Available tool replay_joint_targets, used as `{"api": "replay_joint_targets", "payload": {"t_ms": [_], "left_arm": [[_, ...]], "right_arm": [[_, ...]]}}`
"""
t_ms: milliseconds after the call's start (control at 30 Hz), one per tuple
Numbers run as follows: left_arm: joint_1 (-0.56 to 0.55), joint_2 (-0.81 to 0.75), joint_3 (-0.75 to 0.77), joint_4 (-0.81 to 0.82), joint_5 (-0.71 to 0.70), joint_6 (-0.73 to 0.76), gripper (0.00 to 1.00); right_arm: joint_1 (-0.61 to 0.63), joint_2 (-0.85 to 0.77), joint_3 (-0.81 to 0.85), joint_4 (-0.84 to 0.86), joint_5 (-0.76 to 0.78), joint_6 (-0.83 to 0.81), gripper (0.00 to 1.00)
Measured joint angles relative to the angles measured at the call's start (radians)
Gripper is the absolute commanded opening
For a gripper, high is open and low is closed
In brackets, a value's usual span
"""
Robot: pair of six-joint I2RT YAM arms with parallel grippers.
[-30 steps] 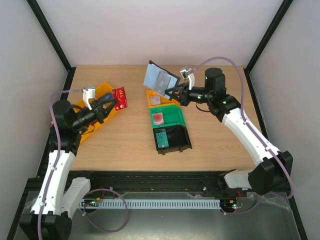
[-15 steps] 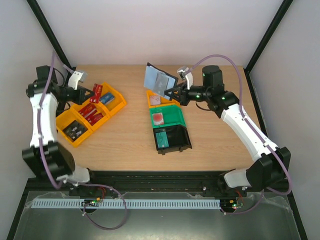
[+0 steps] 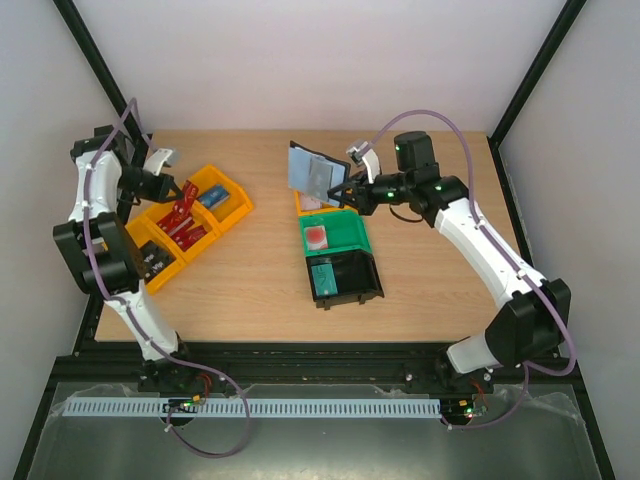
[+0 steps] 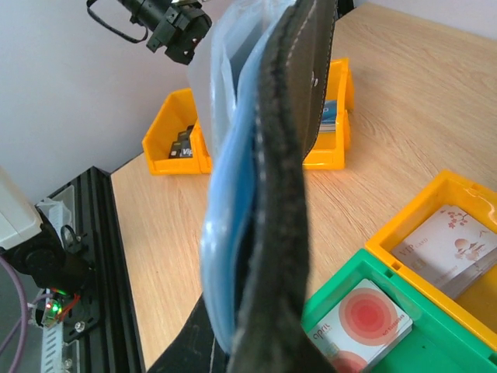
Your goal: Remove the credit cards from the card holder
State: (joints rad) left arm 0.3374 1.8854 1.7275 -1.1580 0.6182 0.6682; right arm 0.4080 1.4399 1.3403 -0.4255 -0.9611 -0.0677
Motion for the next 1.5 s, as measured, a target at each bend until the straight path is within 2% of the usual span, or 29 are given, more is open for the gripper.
{"api": "replay_joint_targets", "payload": {"t_ms": [233, 567, 933, 1000, 1133, 1233, 1300, 1400, 1500], "left_arm": [[0.04, 0.113, 0.048, -0.037, -0.105, 0.017, 0.02], [0.027, 0.23, 0.093, -0.037, -0.227, 0.049, 0.02], [0.016, 0.375, 0.289, -0.069, -0.301, 0.101, 0.02], [0.016, 0.388, 0.303, -0.079, -0.302, 0.113, 0.07], [0.015, 0.396, 0.32, -0.082, -0.314, 0.129, 0.25], [0.013, 0.397, 0.321, -0.077, -0.324, 0.126, 0.3], [0.007, 0.397, 0.321, -0.06, -0.332, 0.126, 0.28], [0.003, 0.394, 0.32, -0.032, -0.335, 0.123, 0.19], [0.003, 0.382, 0.303, 0.006, -0.335, 0.136, 0.03]], "right_arm": [[0.0, 0.021, 0.029, -0.035, 0.007, -0.037, 0.02], [0.0, 0.107, 0.095, -0.072, 0.007, -0.049, 0.02], [0.0, 0.131, 0.14, -0.102, 0.0, -0.048, 0.02], [0.0, 0.131, 0.14, -0.106, -0.001, -0.046, 0.02], [0.0, 0.131, 0.14, -0.109, -0.006, -0.04, 0.02], [0.0, 0.132, 0.14, -0.109, -0.011, -0.037, 0.02], [0.0, 0.132, 0.14, -0.109, -0.016, -0.035, 0.02], [0.0, 0.132, 0.14, -0.109, -0.025, -0.033, 0.02], [0.0, 0.132, 0.14, -0.109, -0.029, -0.032, 0.02]]}}
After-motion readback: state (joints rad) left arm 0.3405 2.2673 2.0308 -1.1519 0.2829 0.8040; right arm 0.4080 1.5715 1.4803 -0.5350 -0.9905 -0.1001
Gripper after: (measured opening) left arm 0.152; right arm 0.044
